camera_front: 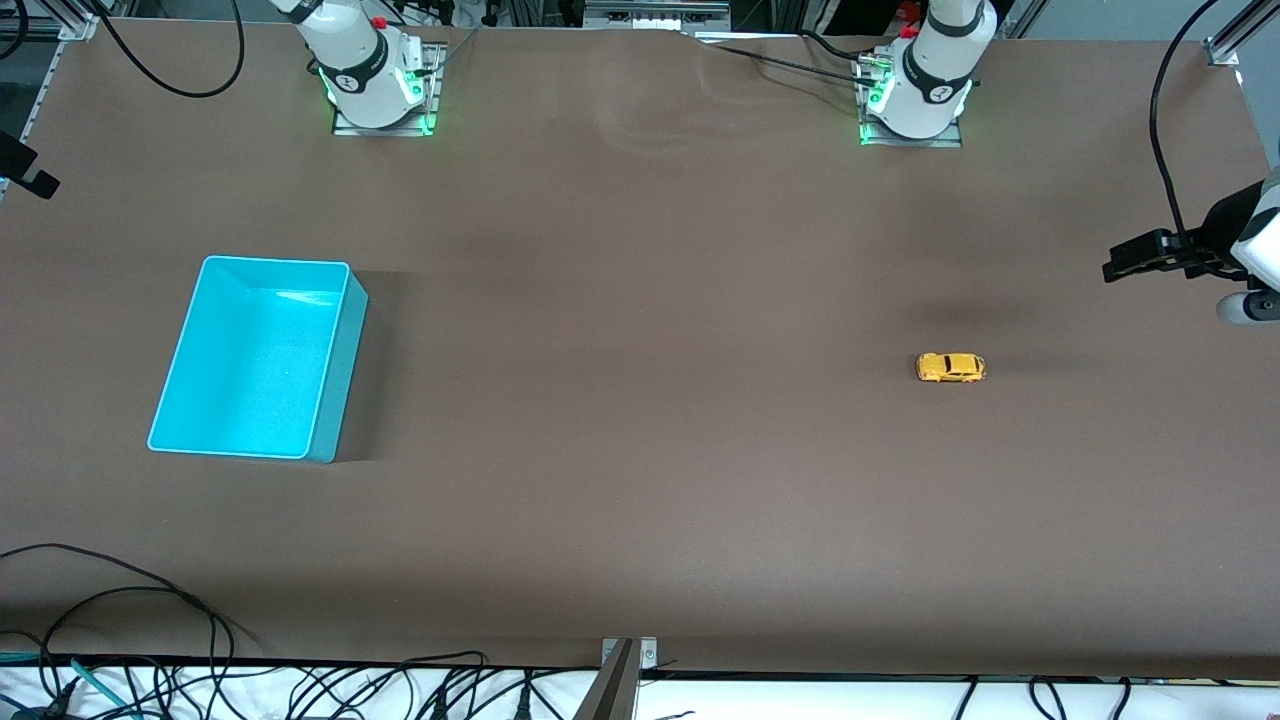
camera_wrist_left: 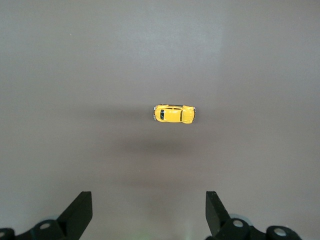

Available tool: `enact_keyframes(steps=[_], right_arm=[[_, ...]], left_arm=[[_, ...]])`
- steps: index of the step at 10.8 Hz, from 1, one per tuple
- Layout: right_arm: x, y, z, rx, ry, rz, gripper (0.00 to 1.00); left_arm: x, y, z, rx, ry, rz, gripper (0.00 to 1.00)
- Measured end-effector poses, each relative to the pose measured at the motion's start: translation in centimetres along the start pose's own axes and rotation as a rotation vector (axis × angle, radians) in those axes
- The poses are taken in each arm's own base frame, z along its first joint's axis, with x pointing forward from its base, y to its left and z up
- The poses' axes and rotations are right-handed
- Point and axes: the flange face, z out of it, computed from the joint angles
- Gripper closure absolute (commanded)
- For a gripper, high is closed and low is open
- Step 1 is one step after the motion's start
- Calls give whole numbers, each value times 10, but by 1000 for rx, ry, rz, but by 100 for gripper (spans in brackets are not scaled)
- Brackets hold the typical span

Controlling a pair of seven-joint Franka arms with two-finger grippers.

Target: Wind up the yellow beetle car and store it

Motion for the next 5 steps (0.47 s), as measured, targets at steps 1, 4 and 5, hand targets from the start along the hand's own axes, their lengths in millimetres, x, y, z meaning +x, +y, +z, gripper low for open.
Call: enact_keyframes(steps=[1,4,5], right_arm=[[0,2,0,0,0,6,0],[1,12,-1,1,1,25,0],[1,13,-1,2,1,28,0]], left_arm=[[0,1,0,0,0,16,0],[-1,2,0,0,-6,55,0],[-1,2,1,0,-6,55,0]])
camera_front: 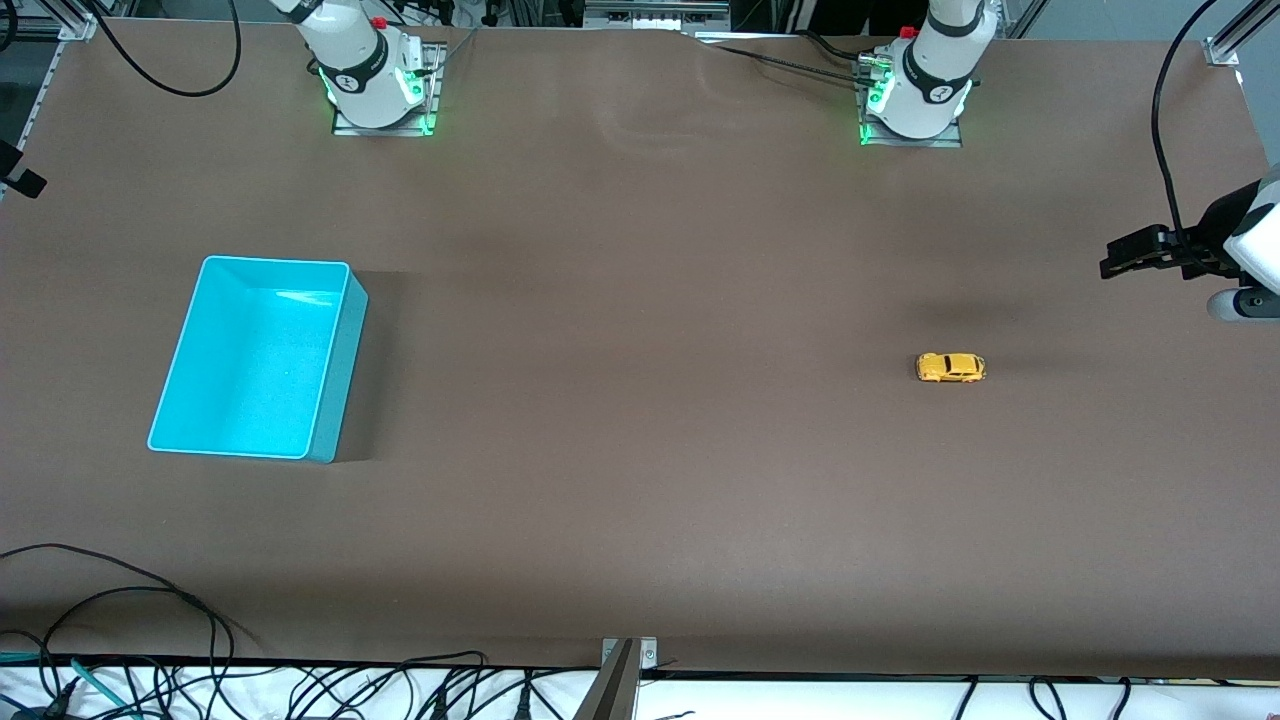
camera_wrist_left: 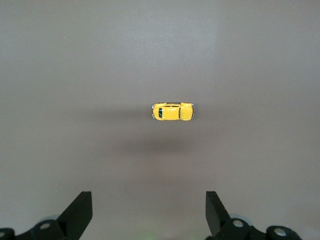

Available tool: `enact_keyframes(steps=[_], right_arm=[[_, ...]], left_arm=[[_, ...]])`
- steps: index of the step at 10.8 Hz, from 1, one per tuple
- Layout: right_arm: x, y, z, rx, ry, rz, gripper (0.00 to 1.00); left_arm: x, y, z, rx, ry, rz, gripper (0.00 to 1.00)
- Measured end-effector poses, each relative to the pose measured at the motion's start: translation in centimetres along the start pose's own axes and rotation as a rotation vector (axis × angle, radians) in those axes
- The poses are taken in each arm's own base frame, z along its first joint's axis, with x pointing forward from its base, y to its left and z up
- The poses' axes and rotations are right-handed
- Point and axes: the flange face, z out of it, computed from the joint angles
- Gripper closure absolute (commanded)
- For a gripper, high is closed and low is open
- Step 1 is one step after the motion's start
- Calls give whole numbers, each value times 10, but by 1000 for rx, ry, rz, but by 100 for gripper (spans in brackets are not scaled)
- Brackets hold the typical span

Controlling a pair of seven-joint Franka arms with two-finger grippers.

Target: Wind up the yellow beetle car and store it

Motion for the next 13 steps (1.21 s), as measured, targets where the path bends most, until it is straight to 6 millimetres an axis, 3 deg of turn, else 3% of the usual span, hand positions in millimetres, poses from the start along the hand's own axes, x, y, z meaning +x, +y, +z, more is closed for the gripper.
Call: enact_keyframes(steps=[2,4,9,11,13], right_arm=[[0,1,0,0,0,1,0],[0,1,0,0,0,2,0],[0,1,0,0,1,2,0],[0,1,0,0,1,2,0],[0,2,0,0,0,4,0]], left_arm=[[0,-3,2,-7,-8,-59,0],[1,-15,16,-9,-38,-228,0],[16,-68,55,-10,-71,-755,0],[21,-66,67,-10,-52,-884,0],[31,-56,92,-19,-5,-1071,0]])
